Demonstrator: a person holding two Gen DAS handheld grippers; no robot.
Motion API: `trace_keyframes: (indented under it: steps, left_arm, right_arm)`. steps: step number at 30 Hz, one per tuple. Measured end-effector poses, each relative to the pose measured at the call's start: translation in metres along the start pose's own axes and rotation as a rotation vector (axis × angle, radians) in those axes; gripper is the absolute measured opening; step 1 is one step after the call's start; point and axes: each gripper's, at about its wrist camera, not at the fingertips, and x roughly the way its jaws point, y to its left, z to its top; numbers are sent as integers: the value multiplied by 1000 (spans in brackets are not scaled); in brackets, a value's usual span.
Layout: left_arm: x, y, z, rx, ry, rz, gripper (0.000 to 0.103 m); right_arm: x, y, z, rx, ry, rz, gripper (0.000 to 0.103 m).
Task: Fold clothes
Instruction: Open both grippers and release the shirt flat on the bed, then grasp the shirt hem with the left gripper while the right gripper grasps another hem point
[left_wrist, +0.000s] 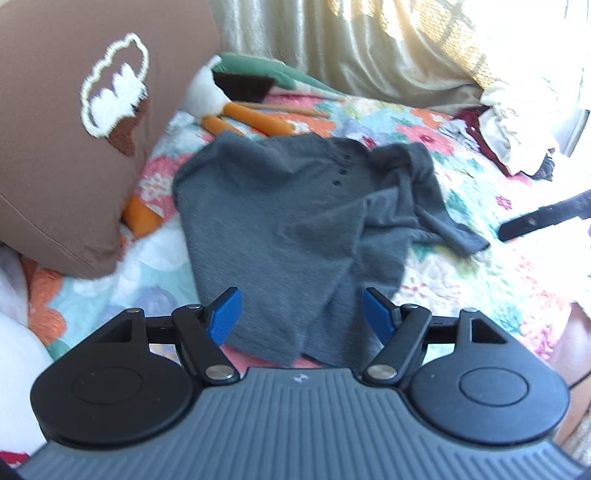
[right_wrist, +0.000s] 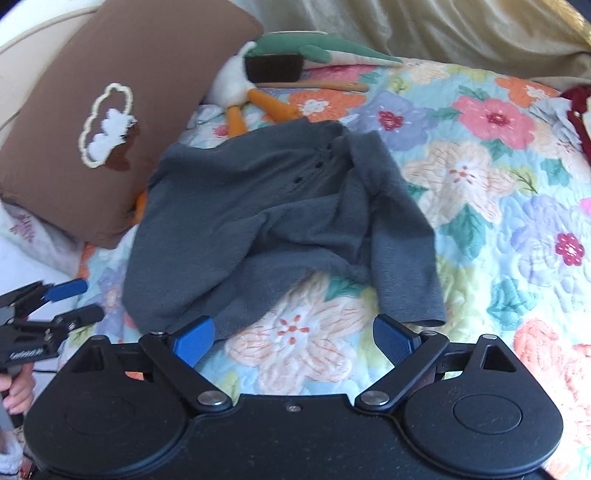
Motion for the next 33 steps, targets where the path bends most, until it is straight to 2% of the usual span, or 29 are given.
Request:
trace_keyframes:
  steps: [5,10,12,13,15,17,19,20,23,25,27,28,29,30,31,33]
  left_arm:
    - [11,-10,-7,64,19,-10,72]
    - [39,-18,-21,179,17,11,72]
    - [44,-21,-25,192,-1,-31,67]
    - [45,-23,-27,207,-16,-47,60]
    - [50,-34,-31,264,-38,-54,60]
    - [62,-45,-32,299,-16,-55,61]
    - [75,-53,-31,297,30,-77,64]
    - [80,-55,-30,290,49,-94,64]
    - [90,-59,-30,270,75,-144,68]
    - [98,-62,-32,273,65,-129,68]
    - [107,-65,-34,284,60,-111,61]
    - [113,-65,-35,285,68,-100,35]
    - [118,-65,-35,285,78,-89,16]
    - [121,-62,-35,253,83,-89,4]
    - [123,-58,-34,216,88,-89,4]
    - [124,-51,-32,146,86,-96,4]
  right_arm:
    - [3,-7,-3,22,-6,-3,96]
    - [-2,-7,-5,-50,-106,15,95]
    - [0,-12,-2,-57,-133,28,95]
    - [3,-14,0,-65,-143,20,94]
    - [13,-16,3,-113,-155,-37,94]
    - [32,-15,2,-234,-159,-153,94]
    - [52,-20,0,-292,-133,-260,94]
    - [61,-25,-1,-288,-113,-287,94]
    - [79,-45,5,-203,-37,-256,94]
    - [86,-53,12,-145,3,-254,94]
    - [89,-60,17,-118,-4,-239,94]
    - [91,-62,18,-116,-5,-231,94]
    - [95,-64,19,-120,-3,-224,78]
    - [99,-63,18,-140,6,-229,65]
    - [104,-61,16,-169,21,-243,48]
    - [107,-56,12,-220,1,-268,35]
